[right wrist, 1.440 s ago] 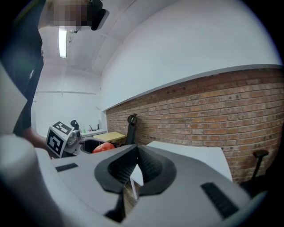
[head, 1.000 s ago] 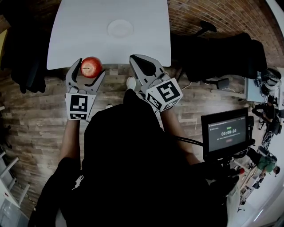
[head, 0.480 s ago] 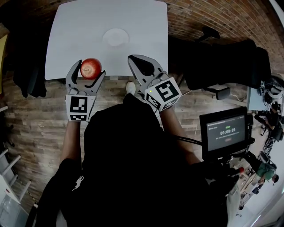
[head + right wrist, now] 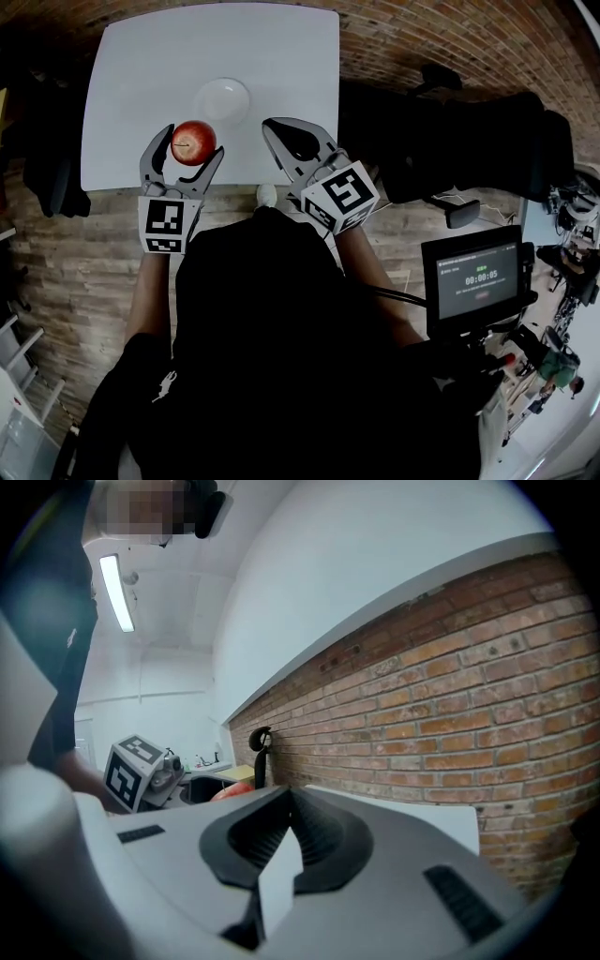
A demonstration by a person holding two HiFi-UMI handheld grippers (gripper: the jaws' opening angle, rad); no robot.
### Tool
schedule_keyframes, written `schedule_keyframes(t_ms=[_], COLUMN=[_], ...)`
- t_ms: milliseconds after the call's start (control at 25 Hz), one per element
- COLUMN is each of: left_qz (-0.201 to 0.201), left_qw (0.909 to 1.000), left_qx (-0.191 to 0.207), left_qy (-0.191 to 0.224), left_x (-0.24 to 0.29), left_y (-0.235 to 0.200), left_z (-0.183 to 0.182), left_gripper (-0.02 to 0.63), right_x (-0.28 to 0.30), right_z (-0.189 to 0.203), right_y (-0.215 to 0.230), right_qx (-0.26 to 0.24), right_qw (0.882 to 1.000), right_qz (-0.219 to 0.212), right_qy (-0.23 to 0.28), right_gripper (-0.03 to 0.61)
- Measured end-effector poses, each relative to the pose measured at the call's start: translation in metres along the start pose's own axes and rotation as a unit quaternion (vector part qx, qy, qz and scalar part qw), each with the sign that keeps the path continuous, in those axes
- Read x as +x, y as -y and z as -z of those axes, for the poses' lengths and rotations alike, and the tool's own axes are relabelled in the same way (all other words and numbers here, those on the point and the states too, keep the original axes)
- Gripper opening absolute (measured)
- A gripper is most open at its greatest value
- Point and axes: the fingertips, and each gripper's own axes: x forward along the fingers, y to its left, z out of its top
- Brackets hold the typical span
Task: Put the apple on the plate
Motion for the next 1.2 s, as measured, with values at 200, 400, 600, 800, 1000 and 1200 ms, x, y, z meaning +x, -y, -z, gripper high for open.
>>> schedule_keyframes(t_ms=[200, 400, 600, 800, 1000, 1200], left_qz=[-0.007, -0.023, -0.033, -0.036, -0.015, 0.024], left_qw=[0.9997, 0.9993, 0.9982, 0.9974, 0.9965, 0.995], left_qx=[0.008, 0.003, -0.001, -0.003, 0.001, 0.011], left_qy=[-0.02, -0.03, -0.051, -0.062, -0.082, -0.097], left_x=[0.058, 0.039, 0.063, 0.086, 0.107, 0.132], left_y=[0.016, 0.018, 0.011, -0.001, -0.015, -0.025], left_z=[-0.017, -0.014, 0.002, 0.011, 0.034, 0.065], left_gripper=[0.402, 0.402, 0.402, 0.402, 0.402, 0.402], right_x=[0.001, 0.005, 0.016, 0.02, 0.026, 0.036], right_z=[0.005, 0.0, 0.012, 0.012, 0.014, 0.019], right_y=[0.064, 0.047, 0.061, 0.063, 0.066, 0.069], right_qx=[0.016, 0.007, 0.017, 0.02, 0.024, 0.028], right_qw=[1.0, 0.999, 0.998, 0.998, 0.999, 0.999], right_qz=[-0.02, -0.043, -0.055, -0.053, -0.027, 0.01], right_qy=[-0.011, -0.009, -0.015, -0.014, -0.023, -0.036], right_gripper=[0.003, 0.003, 0.003, 0.003, 0.003, 0.003])
